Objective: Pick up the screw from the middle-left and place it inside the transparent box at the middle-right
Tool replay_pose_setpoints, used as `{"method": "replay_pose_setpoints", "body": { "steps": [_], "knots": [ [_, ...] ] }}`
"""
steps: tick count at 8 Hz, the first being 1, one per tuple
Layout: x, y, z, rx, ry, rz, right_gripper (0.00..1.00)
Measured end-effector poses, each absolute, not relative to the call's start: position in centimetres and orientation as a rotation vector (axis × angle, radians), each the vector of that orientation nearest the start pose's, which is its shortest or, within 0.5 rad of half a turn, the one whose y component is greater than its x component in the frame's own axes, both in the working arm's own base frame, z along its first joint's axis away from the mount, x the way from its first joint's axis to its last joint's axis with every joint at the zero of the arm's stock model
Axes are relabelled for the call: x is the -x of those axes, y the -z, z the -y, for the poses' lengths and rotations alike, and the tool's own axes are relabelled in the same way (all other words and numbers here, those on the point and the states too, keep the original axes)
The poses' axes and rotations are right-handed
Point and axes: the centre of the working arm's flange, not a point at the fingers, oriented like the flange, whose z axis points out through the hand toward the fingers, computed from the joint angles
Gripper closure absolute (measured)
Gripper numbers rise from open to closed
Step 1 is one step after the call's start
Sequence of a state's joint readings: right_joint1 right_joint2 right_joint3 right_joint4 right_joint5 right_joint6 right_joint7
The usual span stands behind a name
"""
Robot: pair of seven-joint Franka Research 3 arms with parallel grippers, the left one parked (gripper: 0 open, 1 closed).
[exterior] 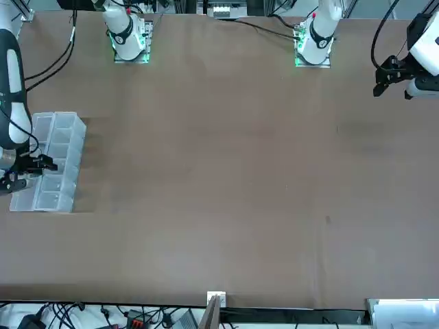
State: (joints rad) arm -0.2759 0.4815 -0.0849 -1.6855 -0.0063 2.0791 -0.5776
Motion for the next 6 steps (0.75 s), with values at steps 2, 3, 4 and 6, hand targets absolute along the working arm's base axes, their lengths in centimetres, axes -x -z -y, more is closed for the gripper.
{"method": "replay_pose_setpoints", "body": {
  "steps": [2,3,4,6],
  "knots": [
    [-63.5,-38.3,21.5,3.126,-0.073,0.377,0.00],
    [-64.0,-43.4,20.0,3.128,-0.027,0.368,0.00],
    [-64.0,-48.5,18.0,3.129,0.019,0.326,0.00],
    [-62.8,-55.7,13.4,3.131,0.067,0.218,0.00]
  ]
}}
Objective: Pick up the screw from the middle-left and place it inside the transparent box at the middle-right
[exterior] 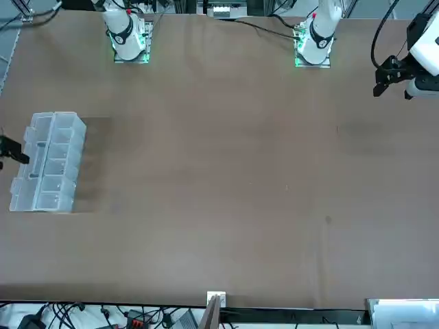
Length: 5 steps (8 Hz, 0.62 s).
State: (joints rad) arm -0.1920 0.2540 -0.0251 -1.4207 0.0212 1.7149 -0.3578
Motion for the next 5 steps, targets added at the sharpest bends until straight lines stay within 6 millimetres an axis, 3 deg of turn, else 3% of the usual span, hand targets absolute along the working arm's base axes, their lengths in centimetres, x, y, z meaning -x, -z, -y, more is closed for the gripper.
{"method": "replay_pose_setpoints", "body": {
  "steps": [3,5],
  "knots": [
    [-60.1,-60.8,7.5,3.126,0.037,0.084,0.00],
    [-58.3,-63.0,5.0,3.123,0.004,-0.005,0.00]
  ]
}}
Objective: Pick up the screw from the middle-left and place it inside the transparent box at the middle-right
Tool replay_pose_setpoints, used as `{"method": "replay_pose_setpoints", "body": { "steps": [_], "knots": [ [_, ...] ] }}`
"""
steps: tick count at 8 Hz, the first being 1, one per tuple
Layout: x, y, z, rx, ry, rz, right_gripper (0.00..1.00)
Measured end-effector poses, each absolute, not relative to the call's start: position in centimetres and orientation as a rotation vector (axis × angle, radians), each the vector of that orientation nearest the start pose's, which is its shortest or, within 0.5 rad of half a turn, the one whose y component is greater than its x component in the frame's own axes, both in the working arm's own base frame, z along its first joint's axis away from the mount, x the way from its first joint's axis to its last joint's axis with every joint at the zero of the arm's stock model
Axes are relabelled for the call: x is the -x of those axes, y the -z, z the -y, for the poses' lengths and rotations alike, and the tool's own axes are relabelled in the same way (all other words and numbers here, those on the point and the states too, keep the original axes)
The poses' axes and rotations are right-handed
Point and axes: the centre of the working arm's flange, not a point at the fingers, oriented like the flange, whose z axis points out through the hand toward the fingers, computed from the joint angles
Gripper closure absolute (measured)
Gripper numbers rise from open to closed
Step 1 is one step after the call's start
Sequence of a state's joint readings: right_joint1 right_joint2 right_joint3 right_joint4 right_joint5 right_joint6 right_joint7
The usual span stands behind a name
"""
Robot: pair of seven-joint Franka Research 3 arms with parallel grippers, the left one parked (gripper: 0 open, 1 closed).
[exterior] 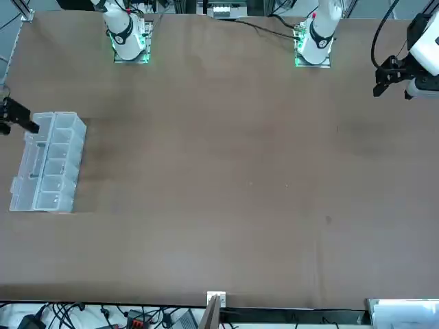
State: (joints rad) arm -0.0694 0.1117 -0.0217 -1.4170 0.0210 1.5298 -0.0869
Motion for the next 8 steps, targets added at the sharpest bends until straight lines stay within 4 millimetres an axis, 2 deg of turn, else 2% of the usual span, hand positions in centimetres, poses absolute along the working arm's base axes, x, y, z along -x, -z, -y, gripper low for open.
{"method": "replay_pose_setpoints", "body": {
  "steps": [2,5,8],
  "knots": [
    [-56.6,-64.2,4.0,3.121,-0.015,0.000,0.00],
    [-53.5,-63.6,1.6,3.137,-0.067,0.062,0.00],
    [-52.3,-63.8,0.8,3.135,-0.066,0.082,0.00]
  ]
}}
